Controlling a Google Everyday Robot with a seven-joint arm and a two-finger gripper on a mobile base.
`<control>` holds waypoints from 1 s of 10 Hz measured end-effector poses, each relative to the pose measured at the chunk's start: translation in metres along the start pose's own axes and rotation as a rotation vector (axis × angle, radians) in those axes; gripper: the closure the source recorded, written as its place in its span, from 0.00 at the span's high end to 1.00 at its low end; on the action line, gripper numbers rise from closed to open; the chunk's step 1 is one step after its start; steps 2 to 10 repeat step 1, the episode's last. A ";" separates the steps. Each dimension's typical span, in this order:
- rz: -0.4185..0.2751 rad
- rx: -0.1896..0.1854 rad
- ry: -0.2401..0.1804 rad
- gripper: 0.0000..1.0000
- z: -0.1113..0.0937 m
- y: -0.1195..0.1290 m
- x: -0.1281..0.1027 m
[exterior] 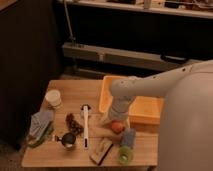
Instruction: Place apple in table surface
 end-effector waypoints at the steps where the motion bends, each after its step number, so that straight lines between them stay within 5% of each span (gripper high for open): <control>1: -0.008 0.014 -0.007 0.80 -0.010 0.001 0.004; 10: -0.008 0.014 -0.007 0.80 -0.010 0.001 0.004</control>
